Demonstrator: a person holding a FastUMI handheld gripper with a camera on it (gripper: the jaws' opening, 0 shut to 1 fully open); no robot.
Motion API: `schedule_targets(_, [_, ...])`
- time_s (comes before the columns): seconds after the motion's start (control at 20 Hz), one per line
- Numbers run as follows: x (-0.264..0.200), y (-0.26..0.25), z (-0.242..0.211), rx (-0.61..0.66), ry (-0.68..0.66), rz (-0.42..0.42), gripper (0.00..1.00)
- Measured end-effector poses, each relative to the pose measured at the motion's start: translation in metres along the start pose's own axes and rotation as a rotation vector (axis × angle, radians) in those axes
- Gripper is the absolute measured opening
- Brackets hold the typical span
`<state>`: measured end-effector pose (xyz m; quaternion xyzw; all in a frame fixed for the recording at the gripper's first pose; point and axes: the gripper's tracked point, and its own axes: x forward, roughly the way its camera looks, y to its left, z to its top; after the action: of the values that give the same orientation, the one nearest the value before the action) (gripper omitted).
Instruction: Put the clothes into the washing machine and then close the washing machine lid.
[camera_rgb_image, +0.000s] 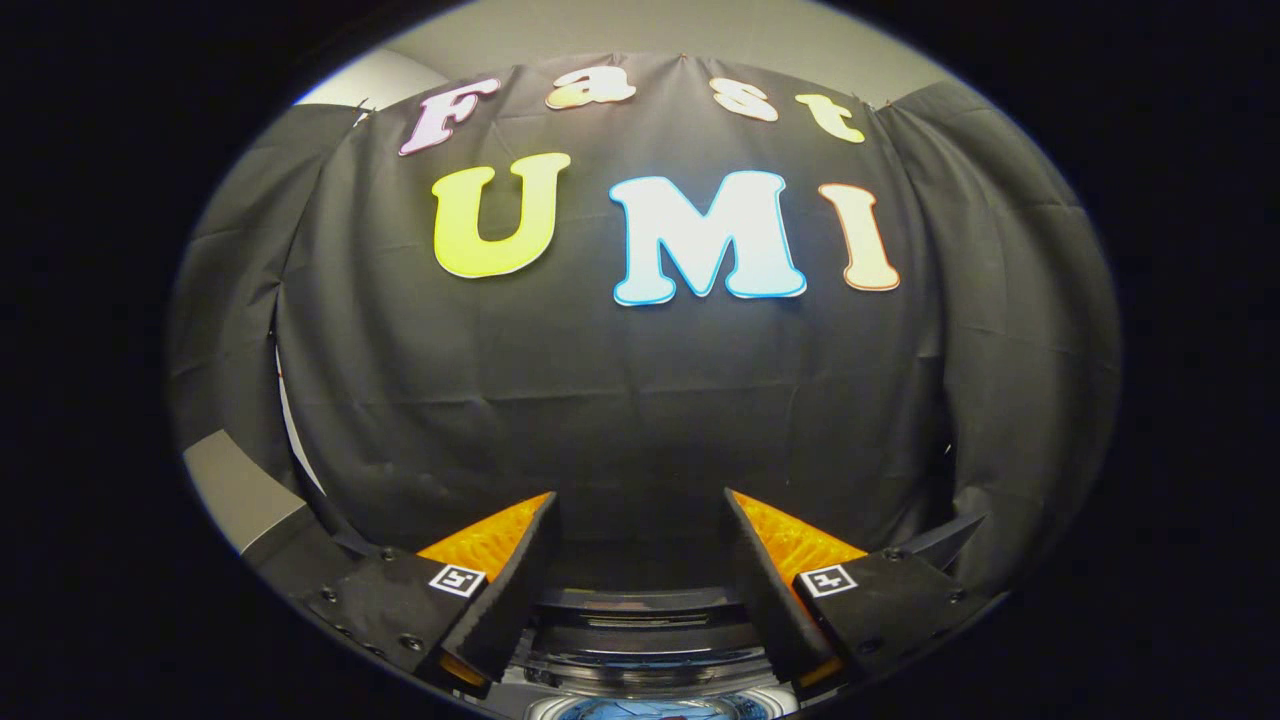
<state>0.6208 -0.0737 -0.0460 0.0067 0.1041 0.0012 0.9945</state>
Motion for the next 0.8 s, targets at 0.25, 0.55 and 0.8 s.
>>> schedule_targets(0.25, [-0.023,0.001,0.0,-0.002,-0.066,0.009,0.98])
schedule_targets(0.55, [-0.046,0.002,-0.005,-0.005,-0.101,0.014,0.98])
schedule_targets(0.8, [-0.067,0.001,-0.012,-0.01,-0.115,0.014,0.98])
